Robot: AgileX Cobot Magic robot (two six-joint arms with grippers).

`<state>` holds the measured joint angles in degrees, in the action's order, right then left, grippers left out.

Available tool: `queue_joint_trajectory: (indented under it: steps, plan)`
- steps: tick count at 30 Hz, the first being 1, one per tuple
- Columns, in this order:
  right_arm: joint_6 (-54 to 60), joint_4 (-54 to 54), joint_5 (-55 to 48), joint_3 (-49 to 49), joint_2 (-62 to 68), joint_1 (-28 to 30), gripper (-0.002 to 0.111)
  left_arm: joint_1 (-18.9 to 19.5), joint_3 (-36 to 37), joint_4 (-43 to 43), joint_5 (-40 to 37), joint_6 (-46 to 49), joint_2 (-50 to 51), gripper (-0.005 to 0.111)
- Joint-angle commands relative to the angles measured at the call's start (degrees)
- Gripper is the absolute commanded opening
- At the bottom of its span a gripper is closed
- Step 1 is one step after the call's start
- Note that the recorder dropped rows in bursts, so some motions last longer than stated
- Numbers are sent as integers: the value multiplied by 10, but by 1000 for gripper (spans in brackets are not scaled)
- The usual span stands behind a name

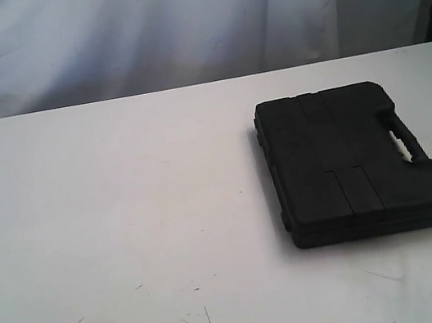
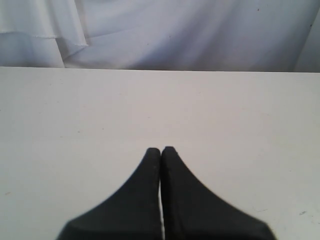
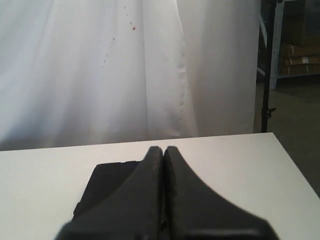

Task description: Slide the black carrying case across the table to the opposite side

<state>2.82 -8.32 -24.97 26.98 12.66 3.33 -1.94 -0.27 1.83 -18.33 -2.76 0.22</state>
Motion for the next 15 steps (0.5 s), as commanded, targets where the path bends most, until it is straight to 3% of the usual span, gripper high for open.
queue_joint_trajectory:
  steps: [1, 15]
  plan:
    - [4, 5, 12, -59, -39, 3, 0, -3, 3, 1, 3, 0, -2, 0]
    - [-1, -3, 57, -237, -127, 3, 0, -3, 3, 1, 3, 0, -2, 0]
